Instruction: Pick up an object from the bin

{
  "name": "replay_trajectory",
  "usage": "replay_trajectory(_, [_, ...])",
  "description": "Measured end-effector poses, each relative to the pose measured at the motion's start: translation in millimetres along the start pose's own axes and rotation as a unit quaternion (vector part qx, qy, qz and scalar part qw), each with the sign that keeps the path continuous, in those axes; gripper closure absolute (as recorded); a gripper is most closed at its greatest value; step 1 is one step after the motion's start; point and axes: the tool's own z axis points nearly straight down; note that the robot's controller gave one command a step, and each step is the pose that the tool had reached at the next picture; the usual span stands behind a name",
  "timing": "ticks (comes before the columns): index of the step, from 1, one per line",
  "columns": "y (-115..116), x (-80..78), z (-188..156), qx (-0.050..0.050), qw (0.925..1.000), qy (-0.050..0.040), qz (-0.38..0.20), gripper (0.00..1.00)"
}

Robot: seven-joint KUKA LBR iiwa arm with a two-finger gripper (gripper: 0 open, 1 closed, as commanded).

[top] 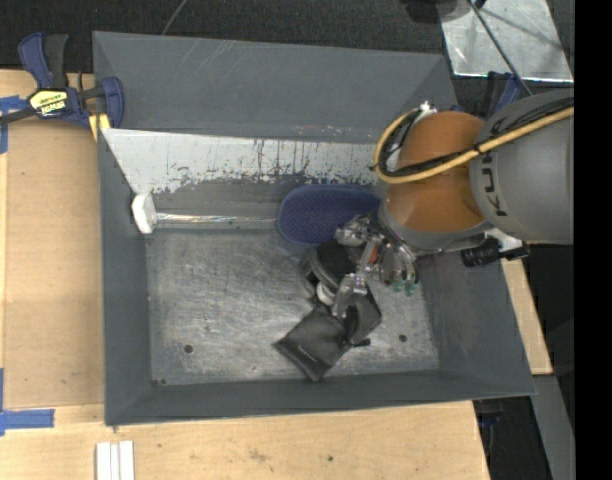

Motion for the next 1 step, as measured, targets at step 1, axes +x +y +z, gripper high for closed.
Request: replay_trajectory(1, [-3.5,-13.9,-161.4,0.001,0.9698,0.0071,-0.244,1.00])
